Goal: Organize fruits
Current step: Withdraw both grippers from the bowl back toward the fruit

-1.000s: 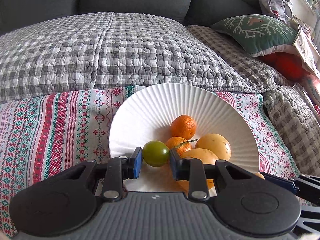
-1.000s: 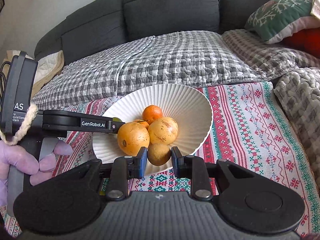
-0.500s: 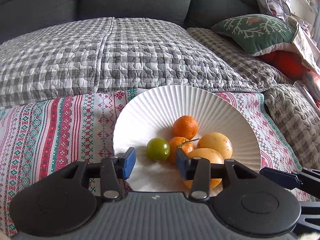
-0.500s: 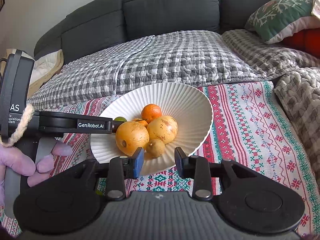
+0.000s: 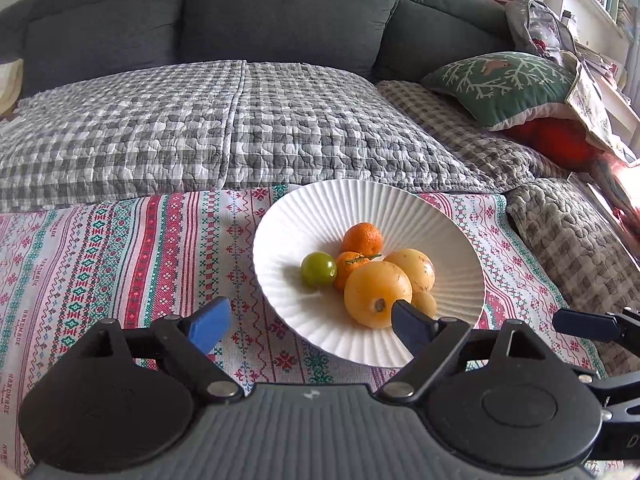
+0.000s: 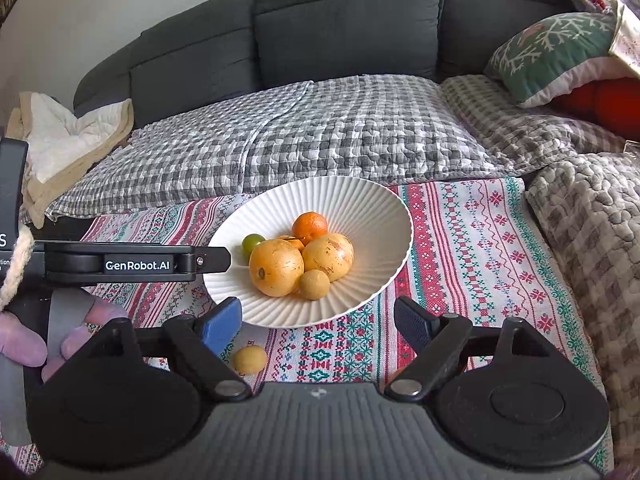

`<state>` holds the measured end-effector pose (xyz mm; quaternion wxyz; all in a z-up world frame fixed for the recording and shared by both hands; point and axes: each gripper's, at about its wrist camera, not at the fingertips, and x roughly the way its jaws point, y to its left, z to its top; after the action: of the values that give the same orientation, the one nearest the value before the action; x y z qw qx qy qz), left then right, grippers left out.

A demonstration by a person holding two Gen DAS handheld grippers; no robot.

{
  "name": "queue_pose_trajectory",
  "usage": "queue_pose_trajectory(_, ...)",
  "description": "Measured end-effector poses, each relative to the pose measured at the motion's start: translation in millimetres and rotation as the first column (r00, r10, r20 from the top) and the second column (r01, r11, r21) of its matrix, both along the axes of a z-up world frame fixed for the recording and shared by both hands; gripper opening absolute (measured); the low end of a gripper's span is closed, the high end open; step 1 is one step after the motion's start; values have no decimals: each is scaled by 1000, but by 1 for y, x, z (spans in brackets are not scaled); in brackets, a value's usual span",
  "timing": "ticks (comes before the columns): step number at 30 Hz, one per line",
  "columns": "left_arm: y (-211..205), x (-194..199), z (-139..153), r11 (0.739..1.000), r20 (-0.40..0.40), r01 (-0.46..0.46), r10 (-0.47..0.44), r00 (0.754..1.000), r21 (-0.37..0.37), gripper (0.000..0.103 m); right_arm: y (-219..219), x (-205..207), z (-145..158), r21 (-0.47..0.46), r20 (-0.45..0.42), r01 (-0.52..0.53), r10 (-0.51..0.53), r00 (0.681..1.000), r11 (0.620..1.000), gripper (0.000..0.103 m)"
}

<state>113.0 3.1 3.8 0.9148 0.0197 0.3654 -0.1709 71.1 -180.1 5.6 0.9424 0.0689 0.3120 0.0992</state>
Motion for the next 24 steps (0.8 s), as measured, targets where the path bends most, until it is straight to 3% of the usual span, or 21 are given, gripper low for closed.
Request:
queue_pose_trajectory(14, 16, -60, 5, 999, -6, -32, 32, 999, 33, 93, -1, -32, 5, -19, -10, 32, -32, 999, 999, 89)
queue_pose_trajectory(20, 22, -76, 4, 999, -22, -44, 44, 999, 8, 97, -3, -41, 1, -46, -20, 10, -11, 1000, 999, 93)
queue_pose_trajectory(24, 19, -88, -8, 998, -32, -20, 21, 999, 54, 97, -13, -44, -4, -45, -38, 16, -18, 999, 999, 97)
